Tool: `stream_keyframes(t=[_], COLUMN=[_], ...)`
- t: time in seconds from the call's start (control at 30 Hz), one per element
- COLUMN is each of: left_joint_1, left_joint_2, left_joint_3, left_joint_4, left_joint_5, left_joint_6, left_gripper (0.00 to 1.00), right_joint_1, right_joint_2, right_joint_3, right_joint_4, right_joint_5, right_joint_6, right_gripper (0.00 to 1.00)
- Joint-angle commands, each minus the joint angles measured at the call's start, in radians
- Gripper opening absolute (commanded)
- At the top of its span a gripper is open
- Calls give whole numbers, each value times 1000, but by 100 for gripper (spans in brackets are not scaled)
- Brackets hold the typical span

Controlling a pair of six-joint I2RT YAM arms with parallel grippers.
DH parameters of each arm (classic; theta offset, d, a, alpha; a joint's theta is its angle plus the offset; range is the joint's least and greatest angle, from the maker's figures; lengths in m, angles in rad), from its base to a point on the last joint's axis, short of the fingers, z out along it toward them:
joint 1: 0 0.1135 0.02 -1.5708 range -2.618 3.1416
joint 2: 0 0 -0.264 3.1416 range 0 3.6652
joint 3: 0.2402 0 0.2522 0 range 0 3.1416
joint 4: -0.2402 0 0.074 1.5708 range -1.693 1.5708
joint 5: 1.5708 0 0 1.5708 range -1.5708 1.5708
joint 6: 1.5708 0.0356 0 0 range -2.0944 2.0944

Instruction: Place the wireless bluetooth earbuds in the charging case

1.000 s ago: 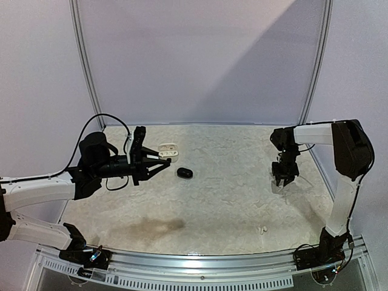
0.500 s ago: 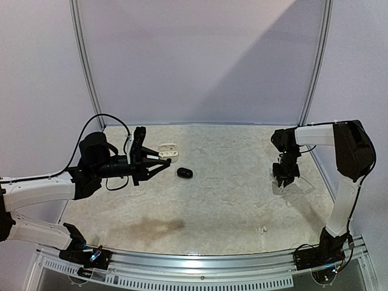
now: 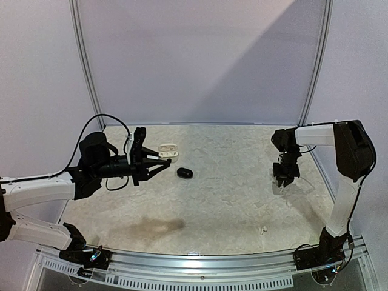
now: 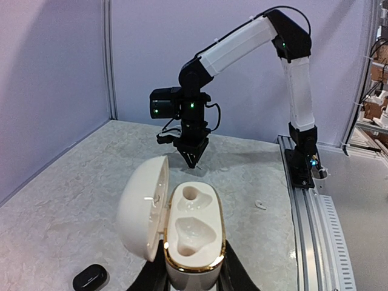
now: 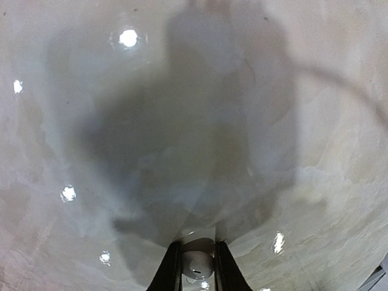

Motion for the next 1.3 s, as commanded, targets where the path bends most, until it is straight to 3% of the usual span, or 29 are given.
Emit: stream_keyframes(t=[0.0,0.27,0.43,0.63,0.93,1.27], left_joint_1=[13,13,11,-4,-21,-28], left_joint_2=[-19,-23,1,33,35,12], left_joint_3=[-11,-11,-14,-2,16,15], left_joint_4=[-12,25,115,191,196,188], left_joint_5=[2,-62,-121,-142,-177,-161], left_joint_6=[18,-2,-6,66,76,49], left_gripper=[0,0,0,0,0,0], right_joint_1=[-3,74,286,600,862,897], right_joint_2=[23,-72,-146,-209,-258,-255], right_joint_3=[-46,97,361,556,518,372], right_joint_4=[-39,-91,-104,106,525,830], right_joint_5=[-33,-20,79,125,128,120], right_joint_6=[5,-49,-137,-350,-635,-692], right_gripper=[8,0,0,0,0,0])
